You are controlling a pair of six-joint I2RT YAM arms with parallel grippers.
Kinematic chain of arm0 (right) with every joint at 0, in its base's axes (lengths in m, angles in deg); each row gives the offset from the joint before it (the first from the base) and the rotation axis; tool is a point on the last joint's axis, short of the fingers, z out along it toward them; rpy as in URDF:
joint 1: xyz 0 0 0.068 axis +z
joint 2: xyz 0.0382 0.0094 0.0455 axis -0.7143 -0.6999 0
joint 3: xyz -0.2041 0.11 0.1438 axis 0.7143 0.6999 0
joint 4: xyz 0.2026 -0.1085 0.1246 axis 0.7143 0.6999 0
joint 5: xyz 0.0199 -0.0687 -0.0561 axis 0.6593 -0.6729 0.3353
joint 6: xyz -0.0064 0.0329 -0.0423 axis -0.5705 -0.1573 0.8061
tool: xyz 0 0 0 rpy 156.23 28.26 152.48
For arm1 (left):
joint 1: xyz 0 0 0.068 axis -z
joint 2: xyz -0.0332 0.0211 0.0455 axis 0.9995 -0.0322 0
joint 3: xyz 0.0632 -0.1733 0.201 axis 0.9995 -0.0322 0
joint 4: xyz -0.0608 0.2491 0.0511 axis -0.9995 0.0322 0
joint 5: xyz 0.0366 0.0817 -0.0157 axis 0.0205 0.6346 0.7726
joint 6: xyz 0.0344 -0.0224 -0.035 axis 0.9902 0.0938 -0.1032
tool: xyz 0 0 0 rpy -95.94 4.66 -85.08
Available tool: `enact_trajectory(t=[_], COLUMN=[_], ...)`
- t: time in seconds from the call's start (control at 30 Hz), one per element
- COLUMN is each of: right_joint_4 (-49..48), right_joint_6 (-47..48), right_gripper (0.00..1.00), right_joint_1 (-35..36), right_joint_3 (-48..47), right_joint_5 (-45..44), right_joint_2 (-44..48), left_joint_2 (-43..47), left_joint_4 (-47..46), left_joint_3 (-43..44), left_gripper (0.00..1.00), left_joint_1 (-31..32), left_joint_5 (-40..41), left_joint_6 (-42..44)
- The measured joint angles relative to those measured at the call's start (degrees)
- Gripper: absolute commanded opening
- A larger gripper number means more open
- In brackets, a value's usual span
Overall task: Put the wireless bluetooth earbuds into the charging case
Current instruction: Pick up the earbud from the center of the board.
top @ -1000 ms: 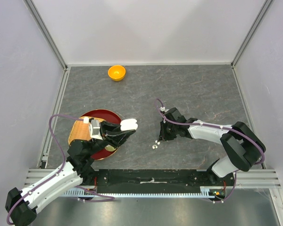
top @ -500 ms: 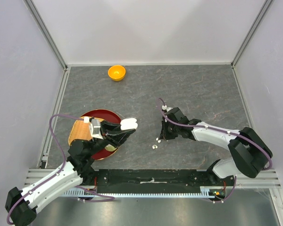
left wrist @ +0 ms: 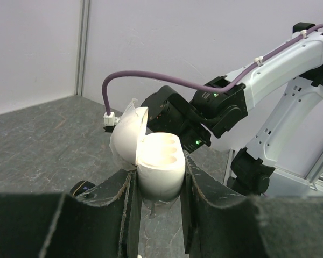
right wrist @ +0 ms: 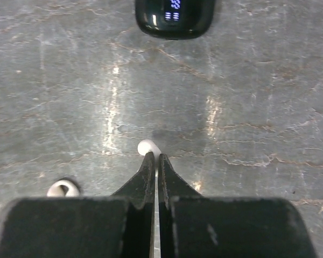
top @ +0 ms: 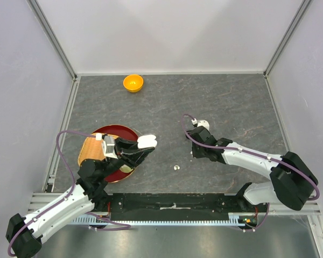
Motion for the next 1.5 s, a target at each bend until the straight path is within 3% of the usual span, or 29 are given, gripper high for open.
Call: enact_trajectory(t=[0.4, 1.1, 1.5], right_joint_4=[1.46, 0.42, -1.75], right_joint_6=[-0.7, -0.48, -0.52], right_gripper=[0.0, 0.12, 0.13], right_joint_1=[3.08, 3.34, 3.87], right_joint_3=[-0.04, -0.13, -0.13], right_joint_5=[-6.47, -4.96, -1.51], right_joint_2=[-4.07, -4.35, -4.87], left_joint_2=[0.07, 1.07, 2.43], left_joint_4=[0.0, 0.98, 1.33], left_joint_3=[0.0, -0.96, -1.51], left_gripper=[0.02, 0.02, 0.02], left_joint_1=[0.0, 0.0, 0.0], left_joint_5=[0.85, 1.31, 1.86], left_joint_6=[-0.02, -0.33, -0.83])
